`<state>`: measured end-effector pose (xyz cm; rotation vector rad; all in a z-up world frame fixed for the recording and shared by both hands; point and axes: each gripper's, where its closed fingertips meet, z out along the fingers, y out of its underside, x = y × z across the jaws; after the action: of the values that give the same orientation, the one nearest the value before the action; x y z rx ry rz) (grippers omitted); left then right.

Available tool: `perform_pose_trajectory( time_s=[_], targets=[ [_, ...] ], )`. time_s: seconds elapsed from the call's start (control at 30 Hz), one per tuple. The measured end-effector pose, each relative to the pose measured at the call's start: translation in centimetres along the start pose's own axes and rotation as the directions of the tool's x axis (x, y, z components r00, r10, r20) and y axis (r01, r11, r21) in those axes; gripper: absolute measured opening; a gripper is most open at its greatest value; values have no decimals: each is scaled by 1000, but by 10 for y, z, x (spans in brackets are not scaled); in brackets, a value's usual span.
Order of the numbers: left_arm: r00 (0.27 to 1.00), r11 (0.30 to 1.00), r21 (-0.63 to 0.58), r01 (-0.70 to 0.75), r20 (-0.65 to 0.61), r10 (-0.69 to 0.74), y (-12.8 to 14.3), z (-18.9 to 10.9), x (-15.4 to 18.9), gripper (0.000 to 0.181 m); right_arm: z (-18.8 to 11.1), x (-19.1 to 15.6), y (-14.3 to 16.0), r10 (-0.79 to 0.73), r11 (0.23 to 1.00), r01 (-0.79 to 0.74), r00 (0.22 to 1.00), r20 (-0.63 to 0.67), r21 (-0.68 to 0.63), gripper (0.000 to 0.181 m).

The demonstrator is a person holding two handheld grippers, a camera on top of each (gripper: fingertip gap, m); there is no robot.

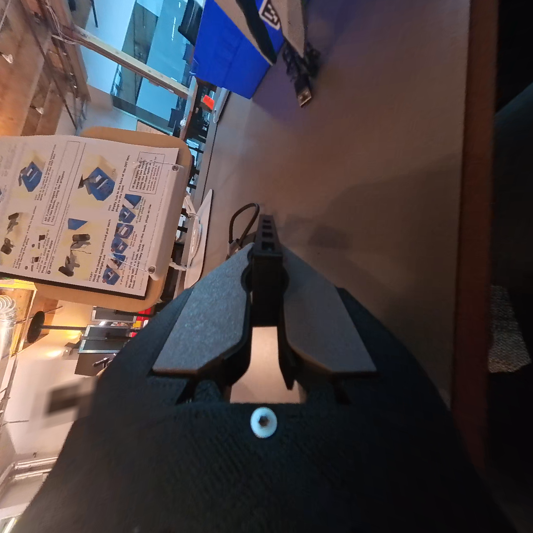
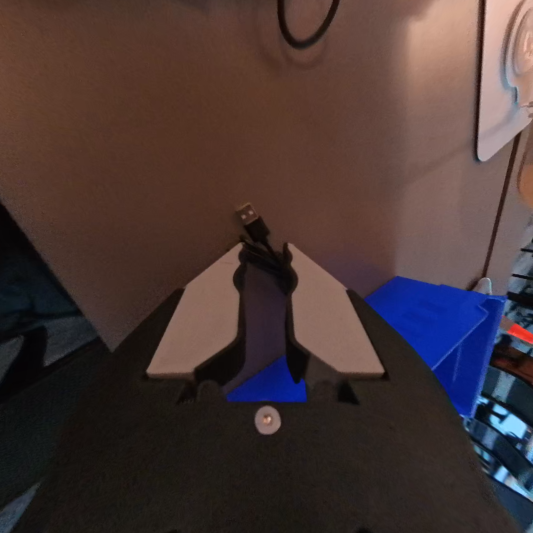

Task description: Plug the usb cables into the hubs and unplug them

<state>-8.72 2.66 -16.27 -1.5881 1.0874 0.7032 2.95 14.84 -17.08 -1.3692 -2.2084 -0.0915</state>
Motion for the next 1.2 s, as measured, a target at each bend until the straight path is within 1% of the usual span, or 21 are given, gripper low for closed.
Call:
perform_pose_trajectory(
  time_s=[0.03, 0.1, 0.13, 0.17, 0.2, 0.23, 0.33, 0.47, 0.5, 0.53, 0.57, 0.6, 0.63, 0.7, 0.77, 0.83, 0.93, 0.97, 1.1, 1.2],
  targets=[
    [1000, 1000, -4, 0, -1, 0, 1, 0, 0, 9, 2, 5, 3, -10, 1000, 10, 1000, -1, -26, 15],
    [1000, 1000, -25, -1, -19, 1, 5, 3, 4, 9, 2, 18, 5, -4, 998, 4, 1000, 9, -57, 11],
    [1000, 999, -37, 1, -26, -2, 7, 5, 5, 9, 2, 26, 5, -1, 998, 1, 1000, 6, -66, 12],
    [1000, 999, -35, 5, -21, -6, 7, 5, 4, 9, 2, 31, 6, -4, 997, 5, 1000, 15, -76, 19],
    [1000, 999, -27, 20, -21, -20, 6, 4, 3, 9, 3, 31, 6, -18, 996, 22, 999, 49, -85, 26],
    [999, 999, -19, 41, -23, -42, 6, 3, 2, 9, 3, 27, 6, -49, 994, 57, 994, 93, -89, 29],
    [996, 996, 19, 88, -30, -88, 3, -1, -2, 9, 9, 22, 8, -137, 985, 150, 981, 139, -89, 28],
    [988, 988, 36, 147, -59, -145, 3, -2, -3, 9, 24, 22, 10, -138, 986, 152, 976, 170, -71, 20],
    [985, 986, 40, 161, -61, -158, 3, -2, -4, 10, 29, 19, 11, -131, 987, 146, 973, 192, -65, 18],
    [983, 984, 45, 173, -61, -171, 3, -3, -6, 10, 32, 14, 12, -128, 987, 146, 967, 219, -68, 11],
    [982, 982, 48, 184, -62, -181, 3, -3, -6, 10, 35, 10, 14, -136, 985, 157, 962, 237, -74, 11],
    [980, 980, 48, 192, -66, -189, 3, -3, -7, 10, 36, 10, 15, -154, 981, 175, 961, 229, -78, 12],
    [978, 979, 45, 199, -70, -195, 4, -3, -6, 9, 34, 11, 15, -172, 978, 193, 960, 219, -76, 21],
    [978, 979, 41, 198, -70, -195, 5, -2, -6, 9, 27, 12, 17, -203, 971, 225, 953, 225, -77, 26],
    [979, 980, 37, 194, -70, -191, 5, -1, -5, 10, 18, 18, 17, -255, 958, 276, 944, 209, -75, 28],
    [979, 981, 32, 192, -71, -189, 5, -1, -5, 10, 13, 18, 20, -326, 934, 349, 919, 222, -74, 25],
    [980, 982, 25, 187, -69, -185, 6, 0, -4, 10, 14, 9, 25, -398, 896, 436, 874, 278, -89, 23],
    [981, 982, 22, 185, -70, -183, 6, 0, -4, 10, 15, 7, 25, -412, 887, 453, 864, 290, -92, 17],
    [980, 982, 16, 187, -73, -185, 7, 0, -3, 9, 17, -5, 26, -426, 879, 473, 834, 351, -58, 0],
    [978, 981, 15, 193, -78, -191, 8, 1, -3, 9, 19, -6, 25, -422, 885, 464, 831, 363, -33, 0]
  ],
)
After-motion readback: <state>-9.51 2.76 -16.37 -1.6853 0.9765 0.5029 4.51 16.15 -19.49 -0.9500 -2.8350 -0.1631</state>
